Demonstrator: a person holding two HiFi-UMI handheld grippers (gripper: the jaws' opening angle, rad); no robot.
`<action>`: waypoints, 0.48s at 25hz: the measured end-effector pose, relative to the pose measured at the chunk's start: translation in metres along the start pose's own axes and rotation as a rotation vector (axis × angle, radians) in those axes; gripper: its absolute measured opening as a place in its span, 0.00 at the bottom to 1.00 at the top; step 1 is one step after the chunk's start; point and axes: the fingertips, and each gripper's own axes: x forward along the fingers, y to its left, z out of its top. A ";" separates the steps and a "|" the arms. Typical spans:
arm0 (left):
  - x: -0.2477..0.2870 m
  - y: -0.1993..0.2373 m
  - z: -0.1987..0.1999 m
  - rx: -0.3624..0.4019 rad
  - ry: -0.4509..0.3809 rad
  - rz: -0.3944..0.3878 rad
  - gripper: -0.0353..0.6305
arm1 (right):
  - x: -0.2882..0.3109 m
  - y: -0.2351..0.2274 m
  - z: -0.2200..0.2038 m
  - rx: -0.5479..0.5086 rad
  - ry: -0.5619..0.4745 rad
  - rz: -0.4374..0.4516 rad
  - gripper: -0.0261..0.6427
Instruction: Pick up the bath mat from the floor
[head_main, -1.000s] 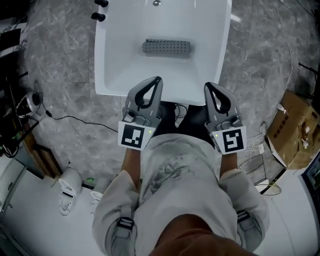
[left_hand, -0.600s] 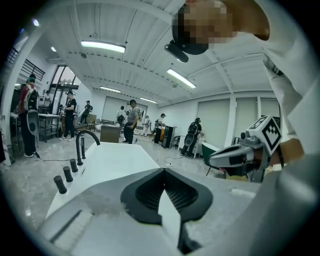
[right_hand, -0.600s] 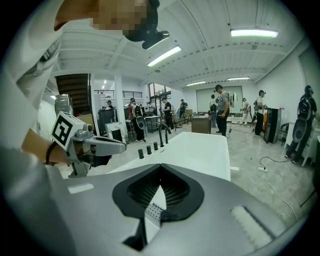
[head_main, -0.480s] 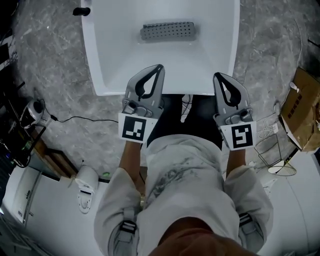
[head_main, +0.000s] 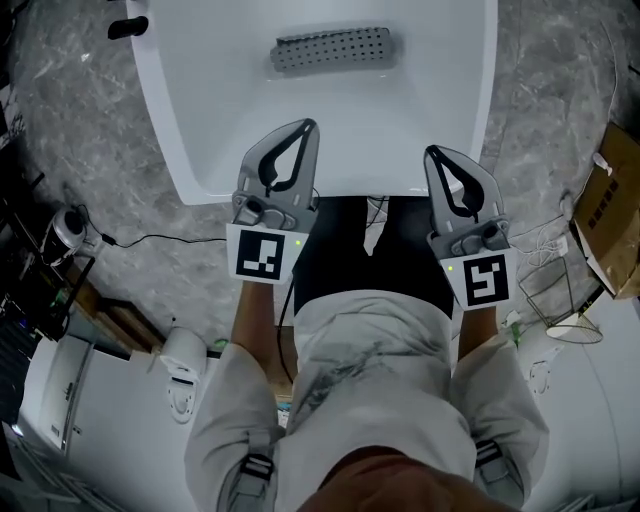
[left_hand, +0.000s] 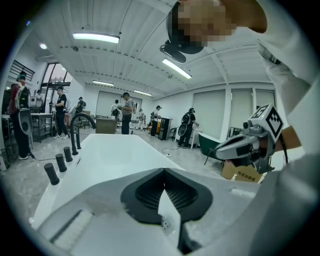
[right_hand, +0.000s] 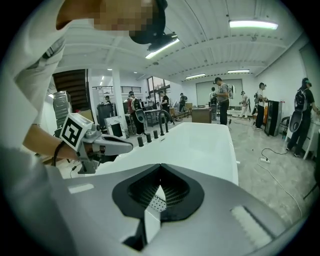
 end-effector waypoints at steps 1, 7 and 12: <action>0.004 0.000 -0.006 0.002 0.005 -0.007 0.06 | 0.003 -0.001 -0.005 -0.003 0.007 0.004 0.04; 0.028 0.002 -0.035 0.014 0.025 -0.041 0.06 | 0.023 -0.008 -0.032 -0.041 0.036 0.038 0.04; 0.043 0.003 -0.053 0.003 0.026 -0.053 0.06 | 0.038 -0.013 -0.048 -0.055 0.051 0.053 0.04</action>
